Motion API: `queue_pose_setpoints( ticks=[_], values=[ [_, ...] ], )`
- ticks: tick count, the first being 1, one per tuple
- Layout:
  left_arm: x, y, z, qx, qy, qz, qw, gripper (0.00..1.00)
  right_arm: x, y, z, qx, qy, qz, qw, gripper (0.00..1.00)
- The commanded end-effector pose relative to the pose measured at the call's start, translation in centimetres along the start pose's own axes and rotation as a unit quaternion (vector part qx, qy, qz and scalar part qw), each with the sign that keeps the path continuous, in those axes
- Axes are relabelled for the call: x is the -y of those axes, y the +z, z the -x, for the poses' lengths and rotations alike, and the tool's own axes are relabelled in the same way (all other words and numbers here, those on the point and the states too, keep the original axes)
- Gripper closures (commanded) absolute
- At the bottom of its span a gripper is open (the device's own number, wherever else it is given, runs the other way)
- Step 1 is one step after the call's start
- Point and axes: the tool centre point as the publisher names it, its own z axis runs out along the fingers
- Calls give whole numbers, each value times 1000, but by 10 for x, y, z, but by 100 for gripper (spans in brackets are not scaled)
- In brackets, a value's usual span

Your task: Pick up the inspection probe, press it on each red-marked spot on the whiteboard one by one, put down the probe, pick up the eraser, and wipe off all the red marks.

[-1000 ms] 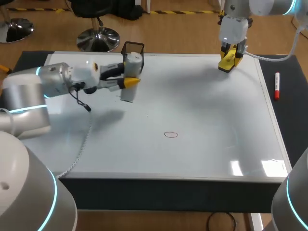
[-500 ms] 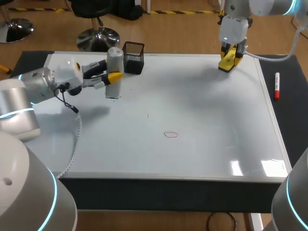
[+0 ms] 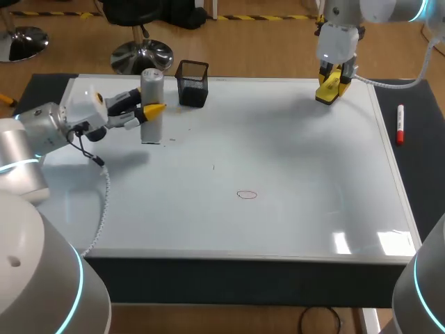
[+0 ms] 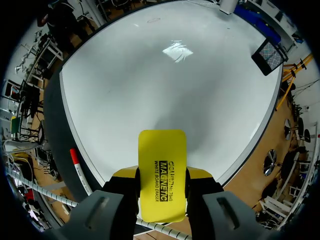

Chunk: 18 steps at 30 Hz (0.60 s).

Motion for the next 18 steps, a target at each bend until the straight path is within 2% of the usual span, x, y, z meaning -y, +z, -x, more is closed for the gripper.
queue_pose_setpoints(
  ticks=[1,14,18],
  values=[
    [2,0,0,0,0,1,1000,100,0,-2,-1,-1,-1,-2,1000,100],
    [2,0,0,0,0,1,1000,100,-1,-3,1,-8,-6,-4,1000,100],
    [2,0,0,0,0,1,1000,100,-19,-6,5,-21,-37,-13,999,100]
  ],
)
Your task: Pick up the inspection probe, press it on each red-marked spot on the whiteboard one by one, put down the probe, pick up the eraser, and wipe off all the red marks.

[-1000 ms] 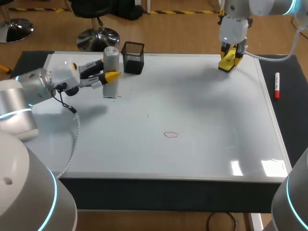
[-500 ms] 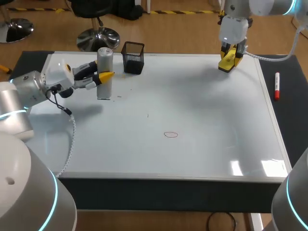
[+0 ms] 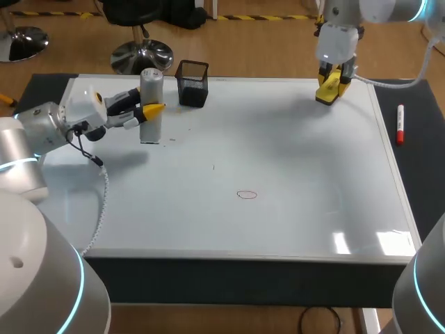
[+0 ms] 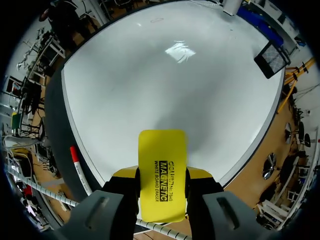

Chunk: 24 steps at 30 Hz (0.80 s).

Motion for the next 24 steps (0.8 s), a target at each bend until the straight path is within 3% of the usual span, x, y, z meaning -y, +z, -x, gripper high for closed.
queue_pose_setpoints(
  ticks=[1,5,24],
  values=[
    [1,0,-1,1,1,0,1000,100,-21,-5,5,-19,-24,-15,999,100],
    [1,0,-1,1,1,0,1000,100,-50,0,6,-40,-57,-30,997,100],
    [1,0,-1,1,1,0,1000,100,-192,22,-1,12,-170,-29,985,100]
  ],
)
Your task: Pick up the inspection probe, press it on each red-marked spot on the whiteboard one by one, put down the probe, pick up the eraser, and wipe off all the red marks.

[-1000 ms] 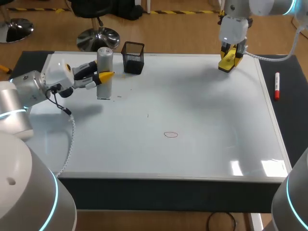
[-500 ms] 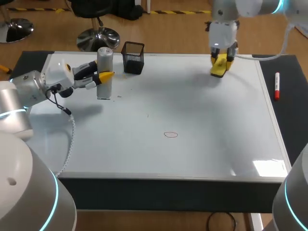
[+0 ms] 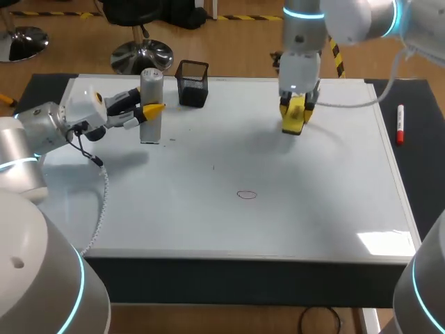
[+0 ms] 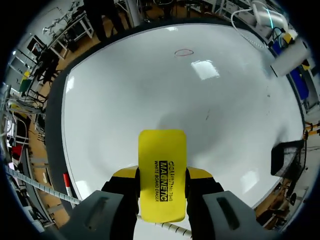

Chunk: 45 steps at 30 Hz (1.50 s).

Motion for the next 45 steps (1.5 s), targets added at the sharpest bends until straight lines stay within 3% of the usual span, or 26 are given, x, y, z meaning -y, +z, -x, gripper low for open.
queue_pose_setpoints(
  ticks=[1,8,17,39,45],
  values=[
    [1,0,-1,1,1,0,1000,100,-34,5,0,23,-10,-55,998,100],
    [1,0,-1,1,1,0,1000,100,-78,7,21,35,-44,-56,997,100],
    [1,0,-1,1,1,0,1000,100,-120,12,32,43,-70,-42,996,100],
    [1,0,-1,1,1,0,1000,100,-123,13,34,41,-71,-36,996,100],
    [1,0,-1,1,1,0,1000,100,-142,21,41,27,-91,-18,995,100]
  ],
)
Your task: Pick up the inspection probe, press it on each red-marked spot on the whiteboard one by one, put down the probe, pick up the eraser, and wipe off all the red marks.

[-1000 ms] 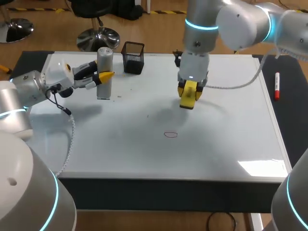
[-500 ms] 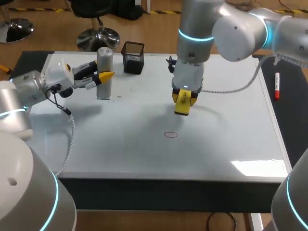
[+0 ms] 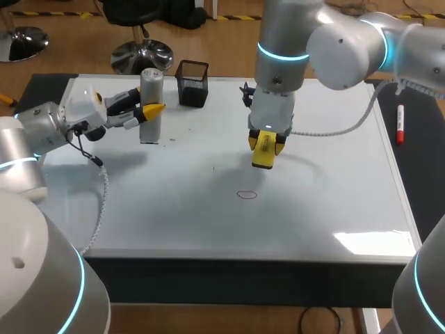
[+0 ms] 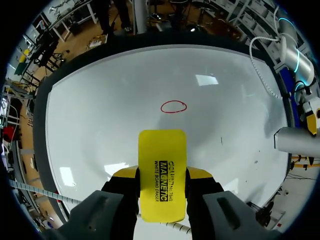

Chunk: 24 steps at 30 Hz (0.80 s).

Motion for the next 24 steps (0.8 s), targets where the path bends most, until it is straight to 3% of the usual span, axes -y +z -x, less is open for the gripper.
queue_pose_setpoints(
  ticks=[1,18,24],
  values=[
    [1,0,-1,1,1,-1,1000,100,-11,7,9,-8,-15,11,1000,100],
    [1,0,-1,1,1,-1,1000,100,-83,30,38,4,-70,27,997,100],
    [1,0,-1,1,1,-1,1000,100,-96,46,44,3,-84,44,995,100]
  ],
)
